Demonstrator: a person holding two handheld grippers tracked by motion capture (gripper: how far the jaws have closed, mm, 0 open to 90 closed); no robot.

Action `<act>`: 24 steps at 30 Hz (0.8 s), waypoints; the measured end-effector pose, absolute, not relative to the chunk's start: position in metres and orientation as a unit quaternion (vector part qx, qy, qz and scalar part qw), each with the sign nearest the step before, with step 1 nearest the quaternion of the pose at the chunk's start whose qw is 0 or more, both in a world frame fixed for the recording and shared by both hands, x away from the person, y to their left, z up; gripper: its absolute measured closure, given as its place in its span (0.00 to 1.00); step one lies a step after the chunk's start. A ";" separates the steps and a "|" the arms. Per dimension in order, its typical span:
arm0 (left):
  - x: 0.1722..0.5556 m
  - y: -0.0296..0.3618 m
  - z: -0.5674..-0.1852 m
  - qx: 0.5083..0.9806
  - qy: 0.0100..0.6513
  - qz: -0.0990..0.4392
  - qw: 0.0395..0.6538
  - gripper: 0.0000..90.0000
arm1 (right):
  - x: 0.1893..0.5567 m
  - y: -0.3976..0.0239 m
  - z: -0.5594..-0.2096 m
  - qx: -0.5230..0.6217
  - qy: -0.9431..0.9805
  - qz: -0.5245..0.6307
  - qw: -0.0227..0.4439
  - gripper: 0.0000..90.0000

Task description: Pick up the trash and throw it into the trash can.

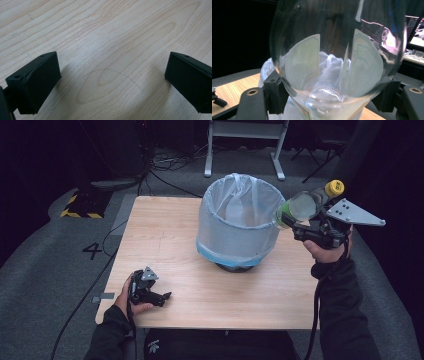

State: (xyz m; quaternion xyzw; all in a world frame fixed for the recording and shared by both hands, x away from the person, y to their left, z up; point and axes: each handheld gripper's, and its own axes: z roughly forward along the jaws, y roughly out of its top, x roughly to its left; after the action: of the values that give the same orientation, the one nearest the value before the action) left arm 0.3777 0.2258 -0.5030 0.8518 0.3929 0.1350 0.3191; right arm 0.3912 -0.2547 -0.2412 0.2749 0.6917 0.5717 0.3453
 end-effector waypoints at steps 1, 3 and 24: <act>0.378 0.226 -0.503 0.852 0.393 0.135 0.319 0.00 | 0.395 -0.250 -0.241 0.274 0.691 0.573 0.344 0.31; 0.378 0.226 -0.503 0.852 0.393 0.135 0.319 0.00 | 0.397 -0.248 -0.242 0.272 0.692 0.573 0.344 0.31; 0.378 0.226 -0.503 0.852 0.393 0.135 0.319 0.00 | 0.441 -0.198 -0.248 0.279 0.704 0.572 0.317 0.31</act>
State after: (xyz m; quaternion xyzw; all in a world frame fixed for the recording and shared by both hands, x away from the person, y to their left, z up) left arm 0.3776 0.2258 -0.5030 0.8516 0.3932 0.1348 0.3193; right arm 0.4406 -0.1984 -0.2480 0.2786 0.7039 0.5715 0.3165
